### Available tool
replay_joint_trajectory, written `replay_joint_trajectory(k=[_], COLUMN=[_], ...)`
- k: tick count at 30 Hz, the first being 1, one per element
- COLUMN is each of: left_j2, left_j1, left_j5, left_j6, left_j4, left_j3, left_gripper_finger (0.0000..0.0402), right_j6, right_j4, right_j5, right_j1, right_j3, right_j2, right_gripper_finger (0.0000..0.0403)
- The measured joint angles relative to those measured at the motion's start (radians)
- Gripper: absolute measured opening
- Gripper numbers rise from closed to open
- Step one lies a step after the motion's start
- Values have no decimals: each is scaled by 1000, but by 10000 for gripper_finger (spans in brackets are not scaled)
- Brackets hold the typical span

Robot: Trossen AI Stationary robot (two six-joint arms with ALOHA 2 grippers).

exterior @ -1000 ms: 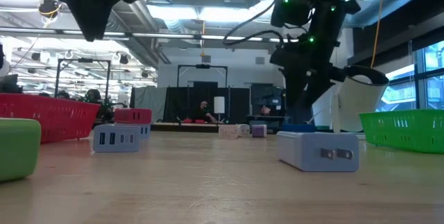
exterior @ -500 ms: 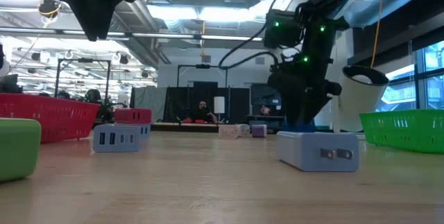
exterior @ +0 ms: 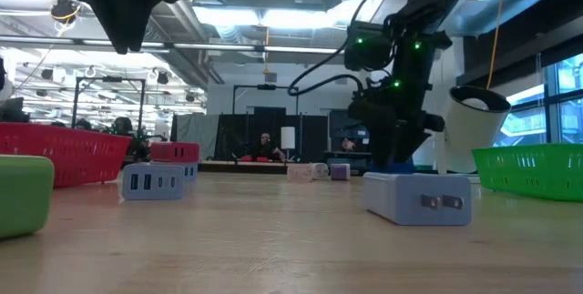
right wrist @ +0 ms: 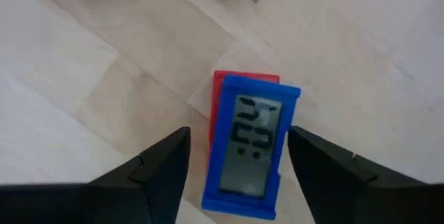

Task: Pick & Place Office items
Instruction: Put the blue digital timer into the orange basket

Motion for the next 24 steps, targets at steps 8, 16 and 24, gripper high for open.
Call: replay_joint_trajectory(k=[8,16,24], left_j2=[0,0,0], left_j1=[0,0,0], left_j5=[-16,-17,-18], left_j6=[0,0,0], left_j4=[0,0,0], left_j3=[0,0,0], left_gripper_finger=[169,169,169], right_j6=[0,-15,-23], right_j4=[6,10,31], right_j5=[0,-8,-18], right_j1=[-30,-32,-32], right_j3=[0,0,0], right_j2=[0,0,0], right_gripper_finger=[169,171,265])
